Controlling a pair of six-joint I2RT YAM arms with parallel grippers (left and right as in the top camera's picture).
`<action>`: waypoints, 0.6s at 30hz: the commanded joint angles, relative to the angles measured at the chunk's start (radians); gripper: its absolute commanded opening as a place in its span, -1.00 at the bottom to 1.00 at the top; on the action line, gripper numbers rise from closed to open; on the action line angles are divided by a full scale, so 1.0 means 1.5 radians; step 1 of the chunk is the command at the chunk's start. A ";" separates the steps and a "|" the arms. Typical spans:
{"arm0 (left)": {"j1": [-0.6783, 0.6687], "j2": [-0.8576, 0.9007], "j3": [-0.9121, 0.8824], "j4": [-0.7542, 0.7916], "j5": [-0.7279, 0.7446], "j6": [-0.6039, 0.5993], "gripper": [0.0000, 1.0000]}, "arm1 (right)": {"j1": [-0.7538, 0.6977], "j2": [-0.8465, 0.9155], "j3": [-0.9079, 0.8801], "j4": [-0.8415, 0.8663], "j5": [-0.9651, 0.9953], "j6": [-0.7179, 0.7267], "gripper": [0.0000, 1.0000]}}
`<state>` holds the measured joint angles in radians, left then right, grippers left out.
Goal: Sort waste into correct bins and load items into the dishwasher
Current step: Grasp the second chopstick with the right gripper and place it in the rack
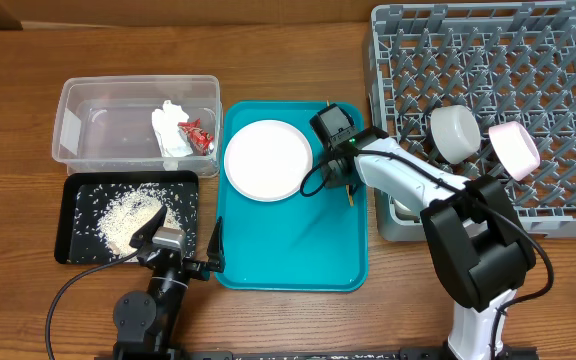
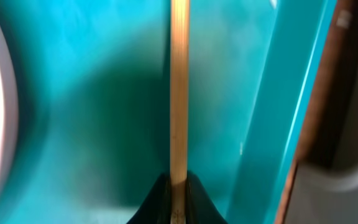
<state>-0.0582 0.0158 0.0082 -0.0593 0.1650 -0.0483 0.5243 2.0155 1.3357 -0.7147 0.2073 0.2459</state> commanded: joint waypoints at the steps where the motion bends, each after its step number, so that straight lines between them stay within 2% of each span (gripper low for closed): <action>1: 0.004 -0.006 -0.002 0.000 0.008 0.010 1.00 | -0.002 -0.064 0.025 -0.027 -0.017 0.013 -0.92; 10: 0.004 -0.006 -0.002 0.000 0.008 0.010 1.00 | -0.054 -0.267 0.039 -0.039 0.069 0.006 -0.92; 18: 0.004 -0.006 -0.002 0.000 0.008 0.010 1.00 | -0.138 -0.224 0.023 -0.026 0.051 -0.092 -0.92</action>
<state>-0.0582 0.0158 0.0082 -0.0597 0.1650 -0.0483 0.3325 1.6165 1.3933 -0.7586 0.2935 0.1856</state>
